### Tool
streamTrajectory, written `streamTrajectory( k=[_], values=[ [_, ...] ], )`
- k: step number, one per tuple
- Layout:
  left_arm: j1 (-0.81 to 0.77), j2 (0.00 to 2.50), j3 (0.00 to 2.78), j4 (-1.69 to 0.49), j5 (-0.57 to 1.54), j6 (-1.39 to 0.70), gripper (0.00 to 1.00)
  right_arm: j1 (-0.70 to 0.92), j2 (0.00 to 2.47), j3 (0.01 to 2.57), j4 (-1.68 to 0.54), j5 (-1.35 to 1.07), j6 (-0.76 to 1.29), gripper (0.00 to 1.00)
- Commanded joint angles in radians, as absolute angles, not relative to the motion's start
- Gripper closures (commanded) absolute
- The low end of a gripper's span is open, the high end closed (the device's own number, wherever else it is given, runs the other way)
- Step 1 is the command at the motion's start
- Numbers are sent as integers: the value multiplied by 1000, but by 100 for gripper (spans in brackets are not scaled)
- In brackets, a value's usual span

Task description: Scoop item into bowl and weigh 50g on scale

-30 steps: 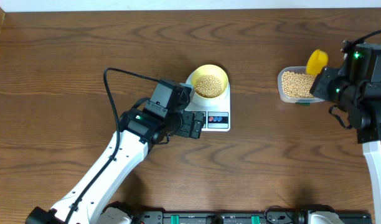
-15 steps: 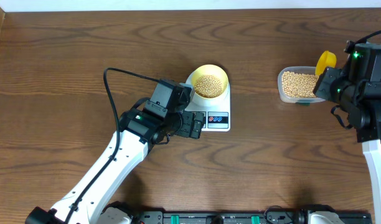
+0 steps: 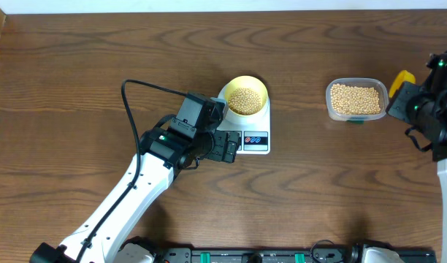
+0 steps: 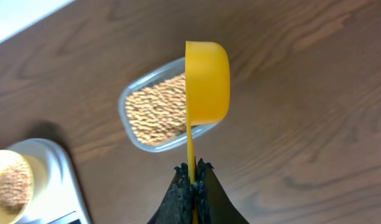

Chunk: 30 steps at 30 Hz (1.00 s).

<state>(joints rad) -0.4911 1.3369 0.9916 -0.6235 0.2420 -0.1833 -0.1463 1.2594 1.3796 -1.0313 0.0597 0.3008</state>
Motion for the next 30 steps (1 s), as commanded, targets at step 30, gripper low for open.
streamTrajectory(
  k=[30],
  values=[
    [-490, 1324, 984, -623, 253, -178, 6, -155, 1483, 1393, -1035, -115, 30, 99]
  ],
)
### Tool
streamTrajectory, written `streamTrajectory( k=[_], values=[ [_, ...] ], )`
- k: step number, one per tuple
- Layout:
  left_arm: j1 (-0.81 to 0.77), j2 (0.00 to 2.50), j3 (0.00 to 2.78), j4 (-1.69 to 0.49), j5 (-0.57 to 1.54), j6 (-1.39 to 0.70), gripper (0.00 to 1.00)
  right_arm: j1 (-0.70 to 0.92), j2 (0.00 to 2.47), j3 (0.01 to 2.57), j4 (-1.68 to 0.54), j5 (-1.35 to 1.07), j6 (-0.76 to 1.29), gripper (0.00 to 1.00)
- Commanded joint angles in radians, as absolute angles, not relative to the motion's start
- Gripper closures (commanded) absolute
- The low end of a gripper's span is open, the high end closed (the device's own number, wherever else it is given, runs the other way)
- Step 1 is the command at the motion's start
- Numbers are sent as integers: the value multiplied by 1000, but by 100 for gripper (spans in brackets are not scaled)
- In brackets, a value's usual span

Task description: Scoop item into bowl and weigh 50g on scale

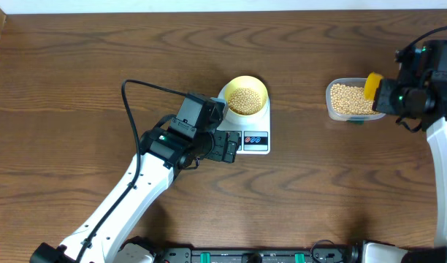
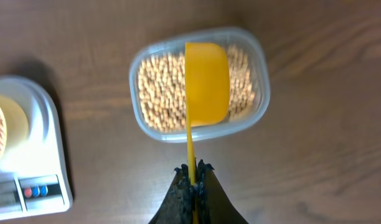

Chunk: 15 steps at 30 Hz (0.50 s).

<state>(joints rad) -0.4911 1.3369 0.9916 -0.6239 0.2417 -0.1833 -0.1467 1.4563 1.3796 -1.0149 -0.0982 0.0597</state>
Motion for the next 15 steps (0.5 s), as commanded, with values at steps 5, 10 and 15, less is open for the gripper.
streamTrajectory(
  k=[5, 10, 15],
  values=[
    [-490, 1324, 984, -623, 253, -178, 6, -155, 1536, 1393, -1067, -95, -25, 99],
    [-490, 1324, 984, -623, 253, -178, 6, -155, 1577, 1393, -1040, -89, -24, 99],
    [-490, 1324, 984, -623, 253, -178, 6, -155, 1614, 1393, -982, -76, -25, 99]
  ],
)
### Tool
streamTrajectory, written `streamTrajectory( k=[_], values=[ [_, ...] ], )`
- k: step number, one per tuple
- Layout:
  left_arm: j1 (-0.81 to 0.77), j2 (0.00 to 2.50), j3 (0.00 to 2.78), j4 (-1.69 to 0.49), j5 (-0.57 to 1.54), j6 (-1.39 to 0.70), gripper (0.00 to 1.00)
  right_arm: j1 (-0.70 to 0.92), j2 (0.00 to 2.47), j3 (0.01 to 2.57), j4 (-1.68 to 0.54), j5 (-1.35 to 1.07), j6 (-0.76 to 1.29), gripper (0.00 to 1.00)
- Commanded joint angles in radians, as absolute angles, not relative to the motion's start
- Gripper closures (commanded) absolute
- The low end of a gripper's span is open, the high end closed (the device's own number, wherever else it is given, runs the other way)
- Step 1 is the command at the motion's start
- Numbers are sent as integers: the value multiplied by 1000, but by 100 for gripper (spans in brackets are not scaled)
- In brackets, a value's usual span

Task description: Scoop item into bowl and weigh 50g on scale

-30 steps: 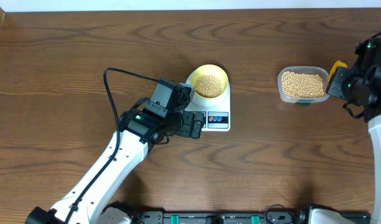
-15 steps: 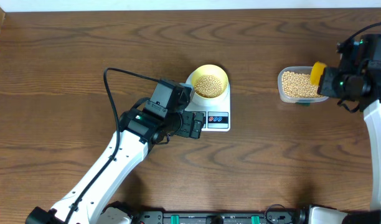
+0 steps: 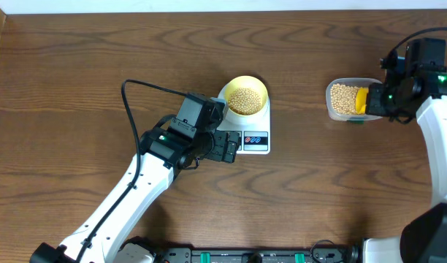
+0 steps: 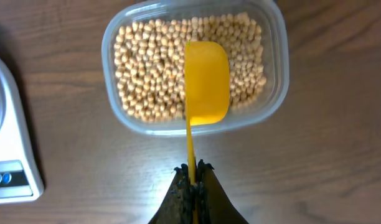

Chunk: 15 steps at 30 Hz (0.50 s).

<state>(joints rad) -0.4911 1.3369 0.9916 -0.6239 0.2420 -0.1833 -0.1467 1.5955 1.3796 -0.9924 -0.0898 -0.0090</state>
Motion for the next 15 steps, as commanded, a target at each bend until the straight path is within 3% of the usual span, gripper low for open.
streamTrajectory(
  k=[1, 15],
  values=[
    [-490, 1324, 984, -623, 253, -178, 6, -155, 1621, 1393, -979, -66, -25, 99],
    [-490, 1324, 984, -623, 253, -178, 6, -155, 1679, 1393, -916, -166, 7, 99]
  ],
)
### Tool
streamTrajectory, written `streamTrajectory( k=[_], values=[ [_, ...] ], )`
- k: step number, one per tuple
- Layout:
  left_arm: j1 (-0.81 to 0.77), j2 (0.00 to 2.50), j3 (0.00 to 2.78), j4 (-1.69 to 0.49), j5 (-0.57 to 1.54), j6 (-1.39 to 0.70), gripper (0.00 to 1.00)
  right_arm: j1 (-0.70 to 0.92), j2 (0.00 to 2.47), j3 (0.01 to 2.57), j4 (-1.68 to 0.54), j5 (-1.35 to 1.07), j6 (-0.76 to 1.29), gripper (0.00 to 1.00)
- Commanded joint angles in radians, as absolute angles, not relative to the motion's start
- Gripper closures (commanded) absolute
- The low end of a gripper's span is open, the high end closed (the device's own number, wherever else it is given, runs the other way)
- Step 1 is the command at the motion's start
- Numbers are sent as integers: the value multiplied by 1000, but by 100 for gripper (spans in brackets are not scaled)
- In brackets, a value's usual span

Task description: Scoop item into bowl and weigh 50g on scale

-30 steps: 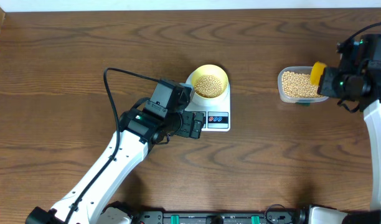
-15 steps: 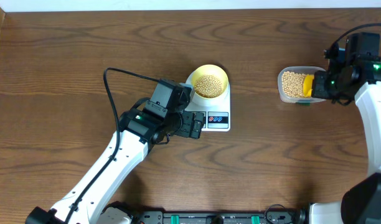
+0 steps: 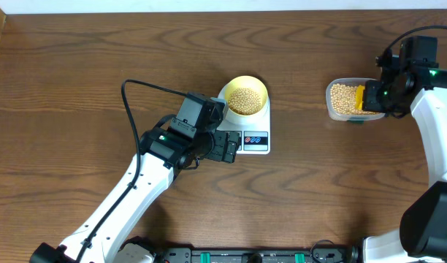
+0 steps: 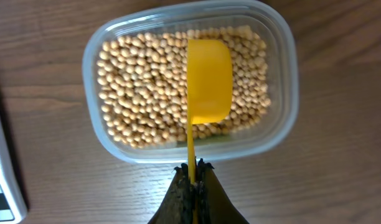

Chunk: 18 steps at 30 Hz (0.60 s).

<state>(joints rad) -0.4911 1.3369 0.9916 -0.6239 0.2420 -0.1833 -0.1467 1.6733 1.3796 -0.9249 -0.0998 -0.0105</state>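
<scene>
A clear tub of soybeans (image 4: 184, 93) (image 3: 355, 100) stands at the right of the table. My right gripper (image 4: 192, 168) (image 3: 380, 93) is shut on the thin handle of a yellow scoop (image 4: 208, 79), whose cup hangs over the beans on the tub's right half. A yellow bowl (image 3: 246, 96) holding beans sits on the white scale (image 3: 258, 139) at mid-table. My left gripper (image 3: 228, 145) lies at the scale's left edge beside its display; whether it is open or shut does not show.
The scale's corner (image 4: 2, 186) shows at the left edge of the right wrist view. A black cable (image 3: 136, 91) loops from the left arm. Dark wooden table (image 3: 77, 88) all round, its far edge along the top.
My right gripper has come closer to the tub, so the beans and the scoop look larger and the scale has nearly left the wrist view. The left arm is unmoved.
The scoop was first held beyond the tub's right side, over bare table. One second later it hung over the tub, then lower and centred on the beans, and now nearer still. The bowl, scale and left arm kept their places throughout.
</scene>
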Motion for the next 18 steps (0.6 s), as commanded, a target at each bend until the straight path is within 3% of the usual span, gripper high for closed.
streamTrajectory(
  k=[1, 18],
  values=[
    [-490, 1324, 984, -623, 253, -178, 6, -156, 1679, 1393, -916, -184, 18, 99],
    [-490, 1324, 984, -623, 253, -178, 6, -175, 1680, 1393, -962, -325, 106, 99]
  ],
)
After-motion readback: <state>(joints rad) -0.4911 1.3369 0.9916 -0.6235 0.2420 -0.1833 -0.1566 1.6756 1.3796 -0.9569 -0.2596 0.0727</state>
